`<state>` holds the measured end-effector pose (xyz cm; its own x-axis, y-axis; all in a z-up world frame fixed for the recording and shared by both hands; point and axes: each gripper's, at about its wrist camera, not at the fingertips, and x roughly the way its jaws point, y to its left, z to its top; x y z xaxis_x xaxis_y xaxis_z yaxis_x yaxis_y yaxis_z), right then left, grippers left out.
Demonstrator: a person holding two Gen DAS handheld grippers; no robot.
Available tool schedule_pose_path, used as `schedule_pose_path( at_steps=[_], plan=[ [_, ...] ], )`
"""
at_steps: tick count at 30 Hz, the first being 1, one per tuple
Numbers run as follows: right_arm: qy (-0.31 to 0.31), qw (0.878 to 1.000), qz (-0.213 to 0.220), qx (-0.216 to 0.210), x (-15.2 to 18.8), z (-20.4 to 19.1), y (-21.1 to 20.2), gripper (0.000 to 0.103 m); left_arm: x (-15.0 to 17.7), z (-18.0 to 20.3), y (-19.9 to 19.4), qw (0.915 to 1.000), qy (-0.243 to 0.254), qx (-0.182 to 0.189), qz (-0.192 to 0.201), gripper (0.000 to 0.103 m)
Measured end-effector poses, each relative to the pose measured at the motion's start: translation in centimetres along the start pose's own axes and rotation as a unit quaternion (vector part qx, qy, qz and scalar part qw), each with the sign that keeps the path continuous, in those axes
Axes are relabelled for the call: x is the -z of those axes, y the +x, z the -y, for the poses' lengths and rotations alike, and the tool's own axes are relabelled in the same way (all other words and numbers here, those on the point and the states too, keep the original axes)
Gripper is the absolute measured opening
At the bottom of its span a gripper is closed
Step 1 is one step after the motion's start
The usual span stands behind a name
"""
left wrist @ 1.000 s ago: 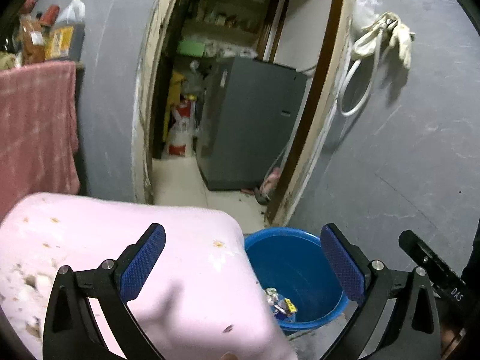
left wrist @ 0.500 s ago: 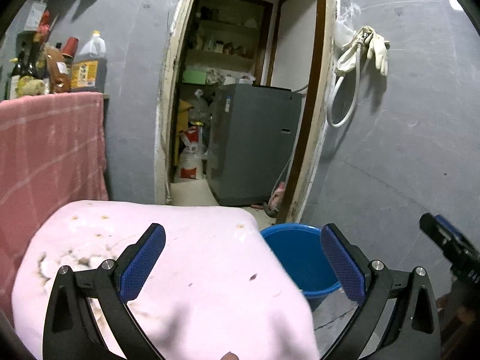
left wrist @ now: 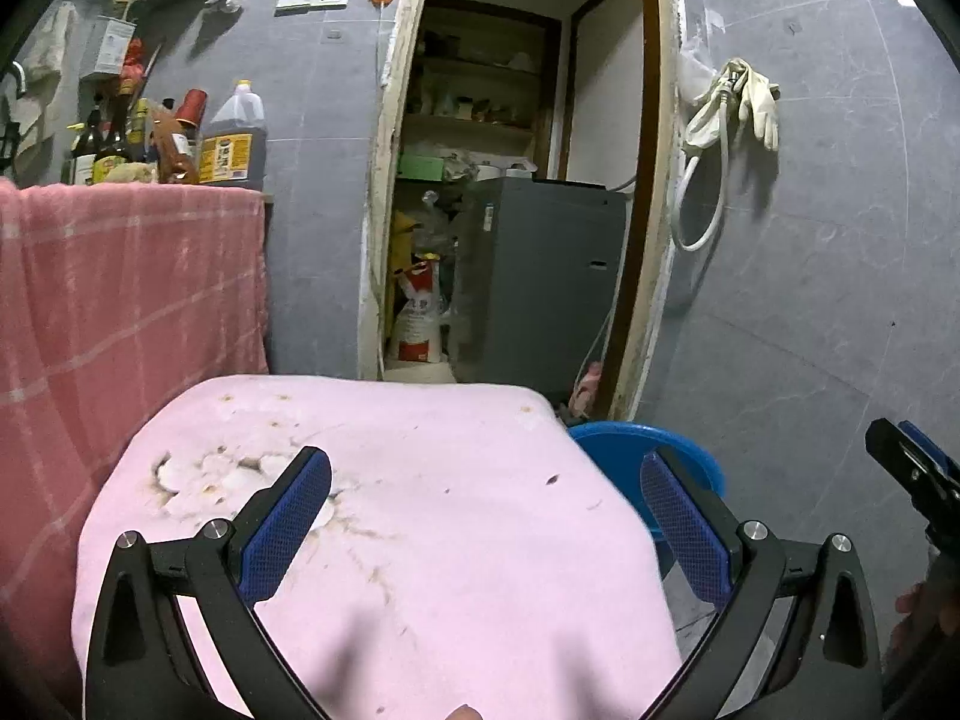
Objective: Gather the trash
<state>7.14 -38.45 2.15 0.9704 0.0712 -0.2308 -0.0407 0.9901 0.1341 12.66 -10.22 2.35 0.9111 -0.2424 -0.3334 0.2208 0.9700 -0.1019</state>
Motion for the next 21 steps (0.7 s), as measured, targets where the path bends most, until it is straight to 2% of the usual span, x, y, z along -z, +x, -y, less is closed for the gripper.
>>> schedule_pose_path(
  at_steps=[11, 21],
  plan=[
    [0.003, 1.000, -0.006, -0.007, 3.2, -1.4, -1.5, 0.103, 3.4, -0.9, -1.9, 0.9997, 0.003, -0.025, -0.006, 0.101],
    [0.001, 1.000, -0.021, -0.004, 3.9, -1.4, -0.9, 0.103, 4.1, -1.1, -2.0, 0.9995, 0.008, -0.031, -0.003, 0.102]
  ],
)
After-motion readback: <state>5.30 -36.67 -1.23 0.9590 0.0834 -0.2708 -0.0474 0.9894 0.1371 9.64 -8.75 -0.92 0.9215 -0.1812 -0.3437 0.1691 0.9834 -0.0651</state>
